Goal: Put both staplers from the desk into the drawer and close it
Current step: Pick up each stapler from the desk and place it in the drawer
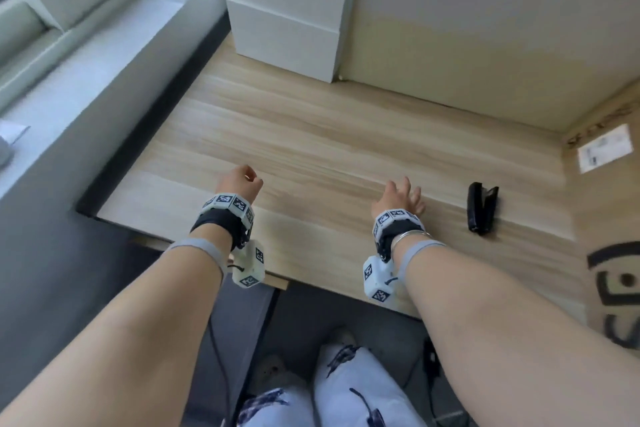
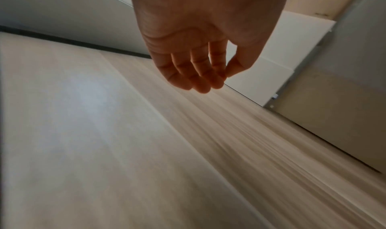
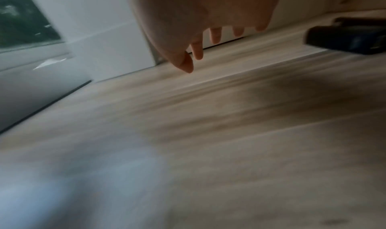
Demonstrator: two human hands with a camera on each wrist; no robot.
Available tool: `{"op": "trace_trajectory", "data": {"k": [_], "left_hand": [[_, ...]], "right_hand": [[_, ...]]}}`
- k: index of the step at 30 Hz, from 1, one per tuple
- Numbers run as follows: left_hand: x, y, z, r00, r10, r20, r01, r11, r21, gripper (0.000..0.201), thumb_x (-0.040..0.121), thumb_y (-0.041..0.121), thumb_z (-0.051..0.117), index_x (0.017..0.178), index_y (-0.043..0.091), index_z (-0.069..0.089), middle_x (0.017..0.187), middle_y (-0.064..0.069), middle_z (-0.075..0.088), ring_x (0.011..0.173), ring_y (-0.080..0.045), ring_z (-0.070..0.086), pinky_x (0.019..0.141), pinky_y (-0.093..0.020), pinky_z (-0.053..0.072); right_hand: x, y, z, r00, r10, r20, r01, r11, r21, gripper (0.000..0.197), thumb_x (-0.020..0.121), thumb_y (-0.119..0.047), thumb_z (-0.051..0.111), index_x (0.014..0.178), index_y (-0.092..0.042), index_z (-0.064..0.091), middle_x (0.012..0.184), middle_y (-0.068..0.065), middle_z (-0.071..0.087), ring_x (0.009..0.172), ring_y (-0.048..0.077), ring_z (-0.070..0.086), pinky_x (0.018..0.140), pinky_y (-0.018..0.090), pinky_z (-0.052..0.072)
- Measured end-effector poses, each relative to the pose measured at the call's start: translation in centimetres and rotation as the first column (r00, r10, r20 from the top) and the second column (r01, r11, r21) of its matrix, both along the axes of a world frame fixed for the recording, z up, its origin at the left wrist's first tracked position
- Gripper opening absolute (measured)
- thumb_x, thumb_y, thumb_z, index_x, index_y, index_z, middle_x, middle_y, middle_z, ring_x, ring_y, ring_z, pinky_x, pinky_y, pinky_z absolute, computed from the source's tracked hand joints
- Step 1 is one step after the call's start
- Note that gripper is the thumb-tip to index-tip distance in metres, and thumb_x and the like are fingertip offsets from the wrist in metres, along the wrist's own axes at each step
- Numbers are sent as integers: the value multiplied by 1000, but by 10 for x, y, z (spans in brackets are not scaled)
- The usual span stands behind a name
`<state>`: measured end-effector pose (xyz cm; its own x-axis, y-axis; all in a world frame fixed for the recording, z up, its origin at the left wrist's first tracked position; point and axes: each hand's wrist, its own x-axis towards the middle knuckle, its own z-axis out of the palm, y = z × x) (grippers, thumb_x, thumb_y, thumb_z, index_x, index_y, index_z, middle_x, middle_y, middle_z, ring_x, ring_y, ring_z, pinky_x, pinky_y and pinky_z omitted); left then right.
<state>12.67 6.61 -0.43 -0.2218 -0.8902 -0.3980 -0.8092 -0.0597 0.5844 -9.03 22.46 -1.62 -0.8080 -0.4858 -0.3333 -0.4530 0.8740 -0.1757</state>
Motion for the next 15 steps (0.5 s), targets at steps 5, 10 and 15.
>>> {"op": "trace_trajectory", "data": {"k": [5,10,15], "left_hand": [[-82,23,-7,988,-155,-26,156,987,46,18,88,18,48,98,8,59,107,-17,70,84,-32,64,74,-33,47],[-141,47,-21,967,-246,-57,250,966,68,4,87,16,49,85,14,51,101,-20,71,84,-35,67,76,-38,53],[-176,62,-32,953,-301,-32,302,947,106,20,87,16,48,100,6,61,103,-20,72,94,-37,68,83,-40,54]], "right_hand": [[-76,50,6,969,-223,-105,228,973,31,57,82,-2,48,135,-22,44,159,3,15,146,33,9,118,50,13],[-127,86,4,924,-381,-18,381,924,9,67,84,-2,53,144,-22,32,158,9,15,139,37,24,111,50,27],[-154,96,0,898,-418,138,417,908,32,81,90,0,53,153,-18,6,153,17,20,132,37,40,108,43,33]]}}
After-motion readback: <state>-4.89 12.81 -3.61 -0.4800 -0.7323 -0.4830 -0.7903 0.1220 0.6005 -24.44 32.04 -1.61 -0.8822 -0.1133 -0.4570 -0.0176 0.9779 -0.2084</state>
